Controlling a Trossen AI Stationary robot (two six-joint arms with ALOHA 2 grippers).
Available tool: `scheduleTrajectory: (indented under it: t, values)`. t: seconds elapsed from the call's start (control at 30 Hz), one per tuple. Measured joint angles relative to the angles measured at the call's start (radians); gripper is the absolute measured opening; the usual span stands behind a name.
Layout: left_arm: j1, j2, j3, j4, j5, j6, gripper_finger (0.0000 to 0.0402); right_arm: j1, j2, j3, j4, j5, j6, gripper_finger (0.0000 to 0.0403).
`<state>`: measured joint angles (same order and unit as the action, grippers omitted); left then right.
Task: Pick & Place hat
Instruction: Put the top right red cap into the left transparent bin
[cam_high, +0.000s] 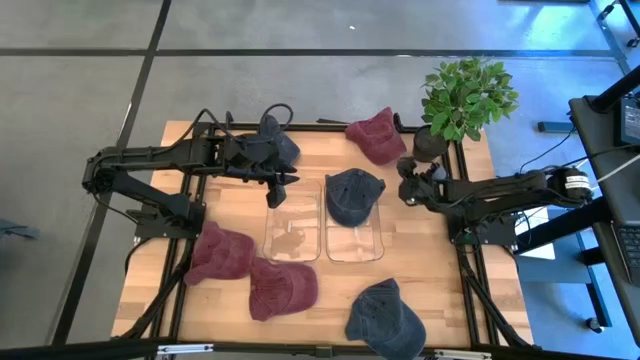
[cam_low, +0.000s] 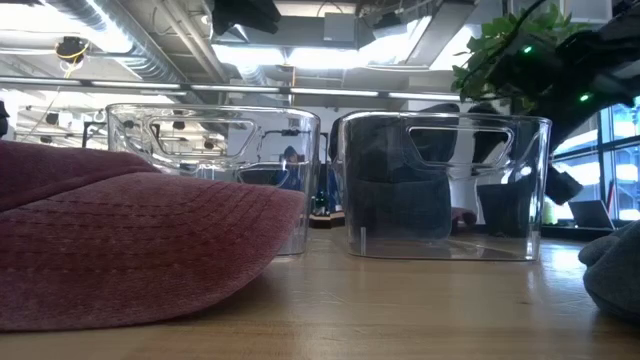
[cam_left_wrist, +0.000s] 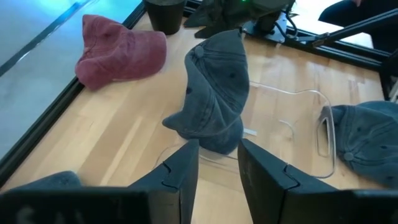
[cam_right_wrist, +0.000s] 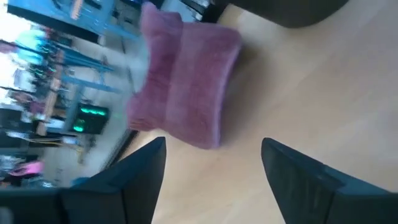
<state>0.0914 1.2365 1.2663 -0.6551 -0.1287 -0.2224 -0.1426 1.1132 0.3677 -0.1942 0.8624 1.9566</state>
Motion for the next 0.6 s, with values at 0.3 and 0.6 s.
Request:
scheduleTrajectory:
  t: [0.3, 0.6]
  values:
    - [0.000, 0.000, 0.000, 0.000, 0.043, 0.037, 0.0107, -0.116, 0.155, 0.000, 0.190, -0.098, -0.023, 0.0260]
    - [0.000, 0.000, 0.000, 0.000, 0.049, 0.109, 0.0106, -0.224, 0.268, 0.000, 0.342, -0.144, -0.033, 0.0260]
